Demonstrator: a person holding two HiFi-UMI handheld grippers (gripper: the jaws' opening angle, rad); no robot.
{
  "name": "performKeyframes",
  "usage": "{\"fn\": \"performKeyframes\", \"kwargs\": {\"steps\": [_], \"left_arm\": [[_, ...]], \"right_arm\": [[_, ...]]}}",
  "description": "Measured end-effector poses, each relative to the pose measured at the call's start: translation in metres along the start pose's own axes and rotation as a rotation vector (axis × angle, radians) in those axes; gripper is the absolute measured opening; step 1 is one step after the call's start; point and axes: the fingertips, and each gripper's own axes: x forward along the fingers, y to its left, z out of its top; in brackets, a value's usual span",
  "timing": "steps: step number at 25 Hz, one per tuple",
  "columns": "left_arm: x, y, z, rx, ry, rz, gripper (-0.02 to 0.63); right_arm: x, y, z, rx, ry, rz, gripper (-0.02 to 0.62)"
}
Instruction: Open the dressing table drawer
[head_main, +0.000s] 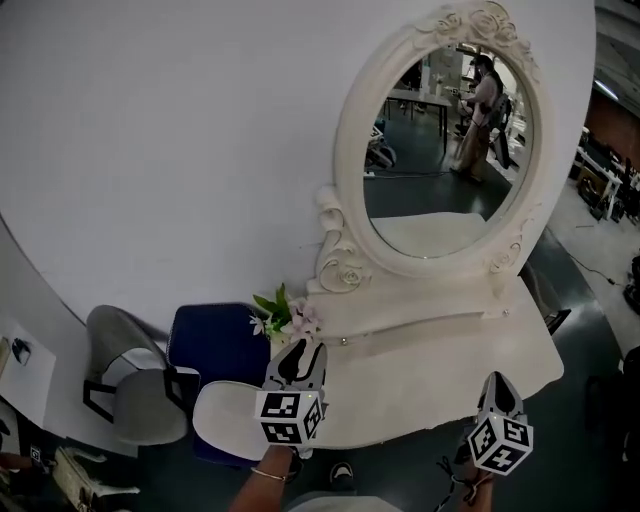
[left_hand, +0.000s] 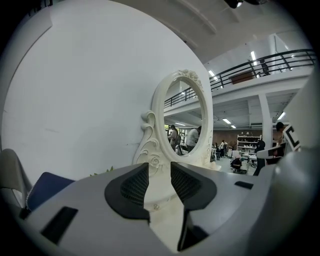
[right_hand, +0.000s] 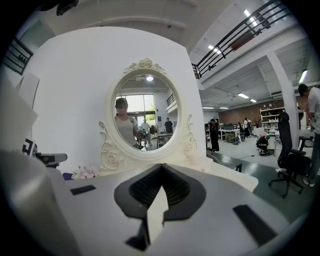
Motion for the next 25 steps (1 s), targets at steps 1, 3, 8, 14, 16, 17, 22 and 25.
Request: {"fn": "performKeyframes", "kwargs": {"steps": [1,3,8,14,16,17,22,25], "left_arm": [[0.006,0.002,0.001,-0.002,0.001,0.003,0.147],[0.016,0.007,0.001,-0.009,0.004,0.010,0.147],[0.032,0.019,-0.002,-0.022,0.023,0.040,0.147],[0.034,0.030,-0.005,-0.031,0.025,0.125,0.147],[0.037,0.032,-0.004,-0.041,0.020,0.157,0.147],[0.037,0.032,-0.004,-0.048,0.019,0.172,0.147],[0.040,0.032,-0.007,-0.073,0.018,0.241,0.147],[0.043,0.028,-0.008,-0.074,0.019,0.269,0.147]], "right_arm": [[0.010,0.003,0.002,-0.003,0.003,0.007,0.008],[0.028,0.009,0.005,-0.008,0.008,0.024,0.008],[0.061,0.026,0.008,-0.011,0.030,0.071,0.008],[0.094,0.037,0.008,-0.035,0.064,0.155,0.008],[0.107,0.039,0.012,-0.049,0.067,0.187,0.008],[0.113,0.039,0.014,-0.057,0.072,0.203,0.008],[0.139,0.040,0.028,-0.084,0.078,0.270,0.008],[0.152,0.041,0.033,-0.095,0.078,0.305,0.008]]}}
